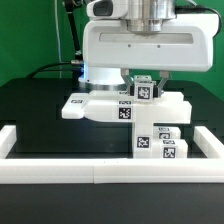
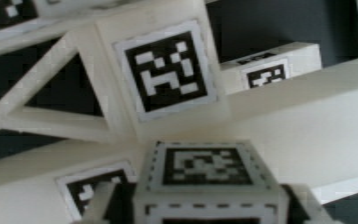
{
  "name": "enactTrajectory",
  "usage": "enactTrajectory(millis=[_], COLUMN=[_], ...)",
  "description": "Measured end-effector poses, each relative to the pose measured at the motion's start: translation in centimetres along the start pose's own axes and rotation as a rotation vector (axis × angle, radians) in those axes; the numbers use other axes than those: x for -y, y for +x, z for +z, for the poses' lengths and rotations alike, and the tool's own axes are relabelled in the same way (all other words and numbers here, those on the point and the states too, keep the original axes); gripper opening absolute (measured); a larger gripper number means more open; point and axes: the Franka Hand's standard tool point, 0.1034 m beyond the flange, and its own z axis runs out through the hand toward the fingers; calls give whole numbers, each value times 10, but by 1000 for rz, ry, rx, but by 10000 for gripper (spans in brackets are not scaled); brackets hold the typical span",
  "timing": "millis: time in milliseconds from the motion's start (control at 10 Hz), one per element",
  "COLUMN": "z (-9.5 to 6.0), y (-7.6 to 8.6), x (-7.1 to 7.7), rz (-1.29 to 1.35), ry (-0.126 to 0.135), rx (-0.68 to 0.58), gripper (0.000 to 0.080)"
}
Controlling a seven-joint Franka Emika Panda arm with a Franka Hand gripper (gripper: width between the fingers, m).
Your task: Assemble chair
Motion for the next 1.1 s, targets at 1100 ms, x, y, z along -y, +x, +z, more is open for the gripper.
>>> enactTrajectory(millis=[1100], z=[1], y=[0], x=[0], rz=[716], ry=[1], rx=[1], gripper=[271])
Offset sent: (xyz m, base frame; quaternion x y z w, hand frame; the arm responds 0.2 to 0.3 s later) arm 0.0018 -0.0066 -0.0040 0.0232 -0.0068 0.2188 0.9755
